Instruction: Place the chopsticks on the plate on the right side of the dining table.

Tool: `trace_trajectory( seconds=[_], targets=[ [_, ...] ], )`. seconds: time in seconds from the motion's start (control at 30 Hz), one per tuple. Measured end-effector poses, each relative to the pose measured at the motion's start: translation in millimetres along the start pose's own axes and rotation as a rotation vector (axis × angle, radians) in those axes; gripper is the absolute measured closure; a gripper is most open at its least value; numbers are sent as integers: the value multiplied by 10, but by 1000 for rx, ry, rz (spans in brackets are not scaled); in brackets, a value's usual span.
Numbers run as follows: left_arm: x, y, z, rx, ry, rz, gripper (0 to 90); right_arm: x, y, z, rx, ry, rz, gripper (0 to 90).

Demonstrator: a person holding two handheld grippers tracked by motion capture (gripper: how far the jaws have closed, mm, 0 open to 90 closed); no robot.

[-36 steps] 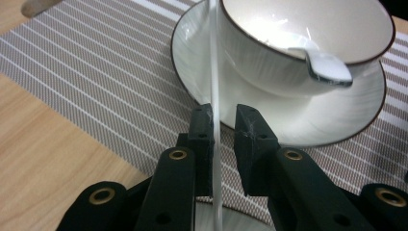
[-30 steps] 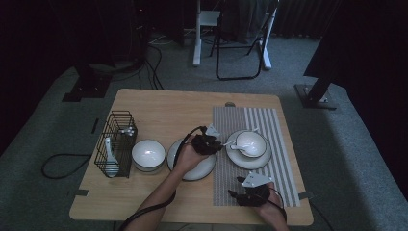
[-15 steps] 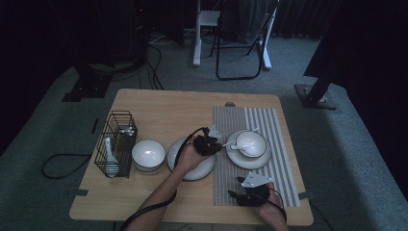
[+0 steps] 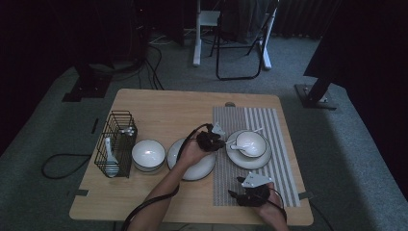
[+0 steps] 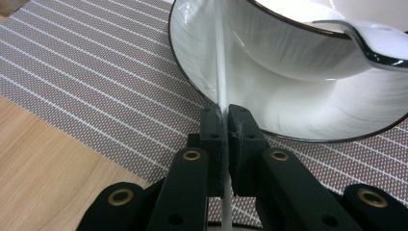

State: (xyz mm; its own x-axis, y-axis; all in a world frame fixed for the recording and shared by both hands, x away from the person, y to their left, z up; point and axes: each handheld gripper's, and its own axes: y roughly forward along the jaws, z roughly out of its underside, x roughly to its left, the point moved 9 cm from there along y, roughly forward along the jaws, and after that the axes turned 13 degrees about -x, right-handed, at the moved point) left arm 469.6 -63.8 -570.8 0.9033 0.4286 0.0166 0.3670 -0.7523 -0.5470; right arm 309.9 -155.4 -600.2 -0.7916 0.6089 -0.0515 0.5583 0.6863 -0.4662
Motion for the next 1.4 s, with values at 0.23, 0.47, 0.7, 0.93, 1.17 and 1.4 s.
trace_trajectory(
  seconds=[0.23, 0.47, 0.7, 0.93, 1.17, 1.4],
  targets=[
    [-9, 24, -5, -22, -24, 12, 861, 4, 1, 0, 2, -1, 0, 374],
    [-16, 28, 14, -19, -30, 21, 824, 3, 5, 2, 2, -2, 0, 374],
    [-20, -54, 0, -51, -67, 26, 733, 2, 2, 3, 2, 0, 0, 374],
    [55, -260, -53, -103, -104, 2, 713, 5, 7, 4, 5, 0, 0, 374],
    [40, -440, -94, -128, -108, -27, 705, 5, 11, 4, 5, -4, 0, 374],
    [-23, -647, -108, -152, -88, -34, 696, 7, 13, 5, 6, -4, 1, 373]
  ],
)
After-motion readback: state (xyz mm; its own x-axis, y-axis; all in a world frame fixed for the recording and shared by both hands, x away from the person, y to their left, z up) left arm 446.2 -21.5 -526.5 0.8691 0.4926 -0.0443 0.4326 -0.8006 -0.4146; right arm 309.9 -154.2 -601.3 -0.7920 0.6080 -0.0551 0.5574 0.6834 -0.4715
